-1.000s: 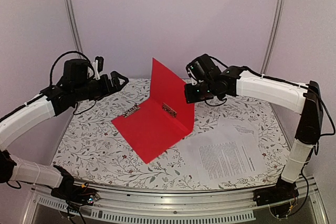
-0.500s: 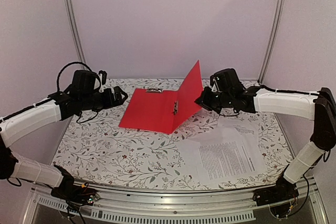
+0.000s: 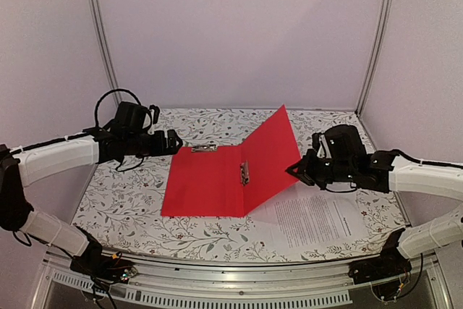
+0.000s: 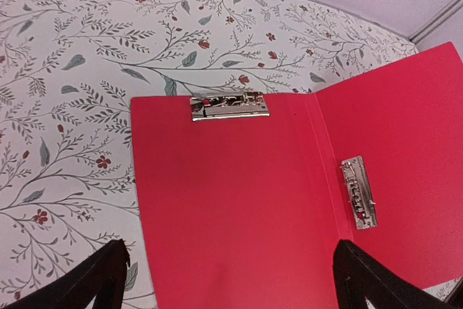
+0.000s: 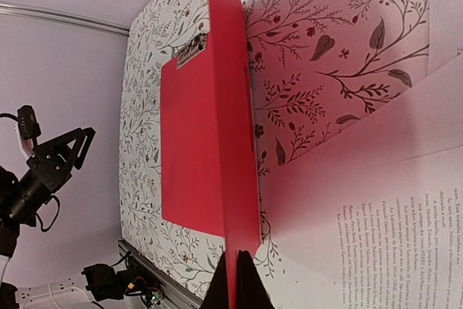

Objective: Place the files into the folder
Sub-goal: Open the folder at the center of the board.

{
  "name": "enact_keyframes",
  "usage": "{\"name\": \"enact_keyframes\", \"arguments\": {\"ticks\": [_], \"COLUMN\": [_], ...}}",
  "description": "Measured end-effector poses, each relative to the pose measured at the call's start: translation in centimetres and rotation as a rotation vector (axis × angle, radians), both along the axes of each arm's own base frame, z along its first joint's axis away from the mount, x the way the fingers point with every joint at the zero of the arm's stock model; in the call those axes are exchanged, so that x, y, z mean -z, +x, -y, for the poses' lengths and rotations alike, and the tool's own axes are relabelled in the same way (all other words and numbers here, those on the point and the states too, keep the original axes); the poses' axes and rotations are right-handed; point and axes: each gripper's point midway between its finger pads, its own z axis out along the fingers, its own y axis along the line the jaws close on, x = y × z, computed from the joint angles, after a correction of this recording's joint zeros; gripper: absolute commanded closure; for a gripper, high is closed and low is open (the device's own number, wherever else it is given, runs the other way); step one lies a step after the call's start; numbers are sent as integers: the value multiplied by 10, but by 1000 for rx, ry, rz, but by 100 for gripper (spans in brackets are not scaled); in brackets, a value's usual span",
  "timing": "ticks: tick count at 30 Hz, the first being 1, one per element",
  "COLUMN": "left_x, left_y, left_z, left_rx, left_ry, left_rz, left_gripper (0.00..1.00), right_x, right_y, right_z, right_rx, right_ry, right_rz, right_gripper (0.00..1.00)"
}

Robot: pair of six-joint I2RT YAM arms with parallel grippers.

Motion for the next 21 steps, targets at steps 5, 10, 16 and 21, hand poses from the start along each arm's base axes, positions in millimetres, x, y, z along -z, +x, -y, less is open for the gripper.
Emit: {"name": "enact_keyframes", "arguments": {"ticks": [5,10,16,21], "left_x": [20,37,46,44], "left_y": [5,9,17,20], "left_z": [5,18,35,42], "left_rx": [16,48,87,104], "left_ry": [40,66,90,92], "left_rz": [-25,-55,-70,-62], "left_gripper": [1,1,1,1], "right_x": [0,8,25,38], "right_y": [-24,-43,-56,-56], "right_z": [37,73,108,134], "right_rx": [54,123,170,192], "right_ry": [-39,-105,-252,-428], "right_rz": [-3,-16,-50,-92], "right_gripper": [100,100,57,16]}}
